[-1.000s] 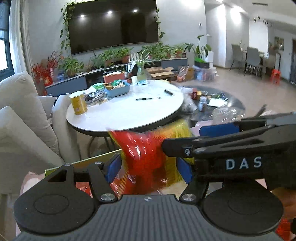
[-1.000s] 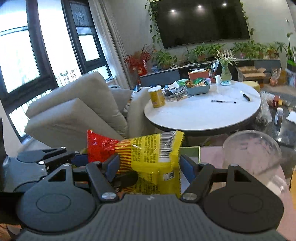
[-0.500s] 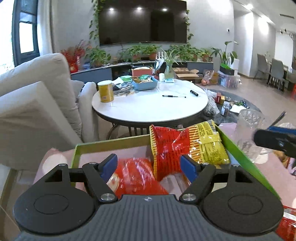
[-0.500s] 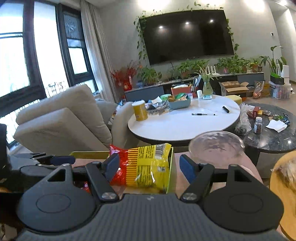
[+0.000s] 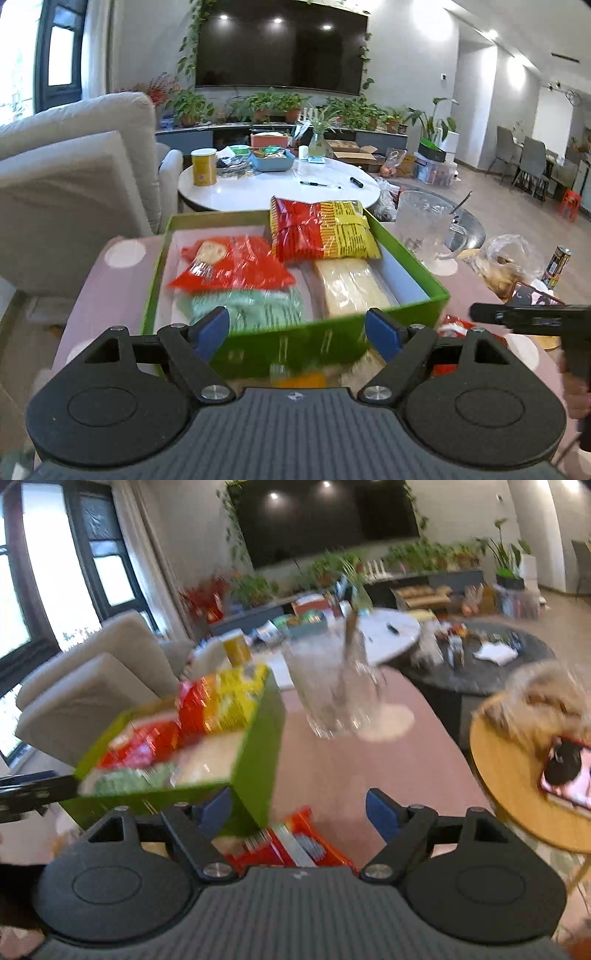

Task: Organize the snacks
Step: 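Move the right tool to the red bag with silver band and grasp it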

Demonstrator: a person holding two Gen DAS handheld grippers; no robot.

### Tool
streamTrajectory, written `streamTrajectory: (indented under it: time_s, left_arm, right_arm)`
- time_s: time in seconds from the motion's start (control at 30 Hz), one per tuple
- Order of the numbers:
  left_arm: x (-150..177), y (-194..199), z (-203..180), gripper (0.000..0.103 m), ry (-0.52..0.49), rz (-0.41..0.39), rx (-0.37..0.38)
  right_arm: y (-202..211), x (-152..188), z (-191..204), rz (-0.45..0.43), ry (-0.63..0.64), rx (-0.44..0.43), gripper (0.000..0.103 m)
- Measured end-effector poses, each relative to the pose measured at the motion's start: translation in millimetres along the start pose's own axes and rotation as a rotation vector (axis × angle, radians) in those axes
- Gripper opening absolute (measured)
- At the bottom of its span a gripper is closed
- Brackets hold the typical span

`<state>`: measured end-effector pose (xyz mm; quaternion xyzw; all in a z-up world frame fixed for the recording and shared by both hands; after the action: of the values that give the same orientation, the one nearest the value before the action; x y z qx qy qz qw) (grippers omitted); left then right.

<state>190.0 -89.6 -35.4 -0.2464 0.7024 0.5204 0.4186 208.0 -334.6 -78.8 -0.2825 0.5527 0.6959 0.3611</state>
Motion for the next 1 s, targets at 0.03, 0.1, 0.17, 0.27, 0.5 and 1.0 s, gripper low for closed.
streamTrajectory:
  time_s: [0.03,0.1,0.17,0.27,0.5,1.0]
  left_arm:
    - [4,7,2,0.079,0.012,0.0,0.0]
    - [9,20,5,0.08,0.025,0.0,-0.001]
    - [15,32,10,0.08,0.031,-0.003,-0.004]
    - [22,47,19,0.081,0.061,-0.009,-0.018]
    - [34,67,41,0.081,0.154,-0.02,-0.043]
    - [68,73,4,0.081,0.138,0.079,0.111]
  right_arm:
    - [-4,3,-1,0.016,-0.003,0.004,0.043]
    - [-10,11,-4,0.054,-0.026,0.012,0.043]
    - [-16,26,-8,0.14,-0.07,0.032,0.041]
    - [-4,39,-3,0.157,-0.105,0.021,0.024]
    - [35,73,41,0.192,-0.037,-0.073,0.016]
    - [69,87,80,0.191,-0.032,-0.146,0.016]
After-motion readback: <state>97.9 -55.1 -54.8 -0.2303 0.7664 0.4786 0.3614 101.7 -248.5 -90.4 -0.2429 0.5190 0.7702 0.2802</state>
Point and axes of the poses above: each gripper's, at about its wrist camera, not at the fingertips, and y roughly against the way its jaws point, z to its left, x to its underside, the point moved 9 cm from there along -y, roughly the way its jaws point, and after that the axes turned 3 degrees about x, right-handed, at the moved point
